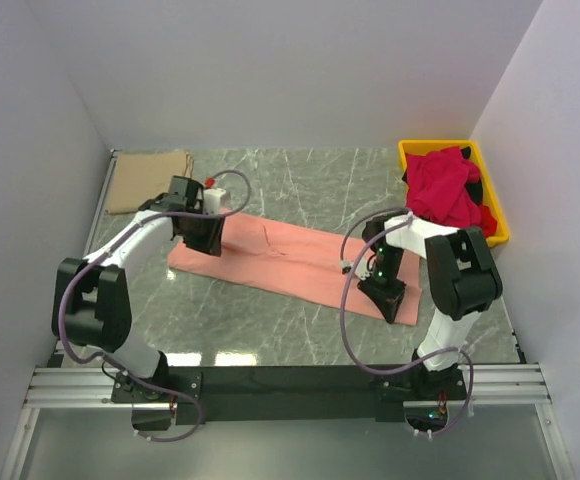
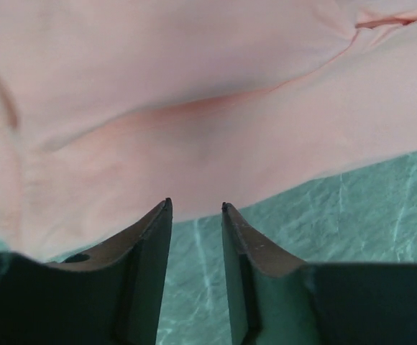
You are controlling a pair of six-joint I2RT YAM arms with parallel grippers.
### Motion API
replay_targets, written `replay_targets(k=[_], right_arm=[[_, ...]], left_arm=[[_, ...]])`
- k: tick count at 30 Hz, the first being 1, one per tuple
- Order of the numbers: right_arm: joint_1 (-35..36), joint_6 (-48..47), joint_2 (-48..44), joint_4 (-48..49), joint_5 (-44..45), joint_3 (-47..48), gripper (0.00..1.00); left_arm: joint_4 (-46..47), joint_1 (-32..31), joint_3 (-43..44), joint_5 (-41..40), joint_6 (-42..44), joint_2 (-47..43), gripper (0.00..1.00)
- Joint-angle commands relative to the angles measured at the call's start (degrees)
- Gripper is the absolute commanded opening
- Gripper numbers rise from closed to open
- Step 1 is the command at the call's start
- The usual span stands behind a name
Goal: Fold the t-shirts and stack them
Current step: Fold the tshirt
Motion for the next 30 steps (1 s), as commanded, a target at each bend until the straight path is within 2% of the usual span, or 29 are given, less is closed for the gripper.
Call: replay_targets(k=[1,4,6,11,15,16,19,22,25,30], right_arm=[[-2.09,-0.72,-6.45,-3.25,-6.44,5.64,0.19],[-4.64,0.42,-6.98,-3.78,-7.77,12.31,0.19],[-5.26,1.20,-6.19,-3.26,-5.50,14.79,0.19],[-5.88,1.65,-2.86,1.66,0.75,14.37,0.19],[-5.97,2.00,0.40,3.43,1.03,15.23,0.19],[-5.88,2.00,1.54,3.78,0.85,15.68,0.19],[-5.79,2.00,3.65,4.04,0.58,18.05,0.19],[-5.53,2.26,5.93,3.69,-0.56,19.98,0.19],[-3.69,2.35,7.52,4.04,-1.09,19.55,0.19],[1.14,4.11,9.37,5.71,-2.05,15.34,0.18]], left_arm=[[4.19,-3.78,0.94,-4.18,-3.95,5.30,0.38],[4.63,-4.05,4.80,-7.51,-4.92,13.10,0.33],[3.41,-3.96,9.01,-8.06,-4.66,16.99,0.33],[2.26,-3.78,19.28,-7.27,-1.59,27.10,0.34],[-4.04,-4.49,32.72,-5.33,8.13,36.76,0.37],[-5.46,-4.75,38.32,-4.55,10.17,40.44,0.39],[-7.76,-6.59,47.22,-4.10,17.38,45.55,0.43],[-6.89,-6.86,54.25,-2.00,20.65,47.85,0.47],[-5.40,-5.81,57.18,0.72,20.30,46.11,0.50],[1.72,-2.30,49.12,5.83,11.70,36.36,0.53]])
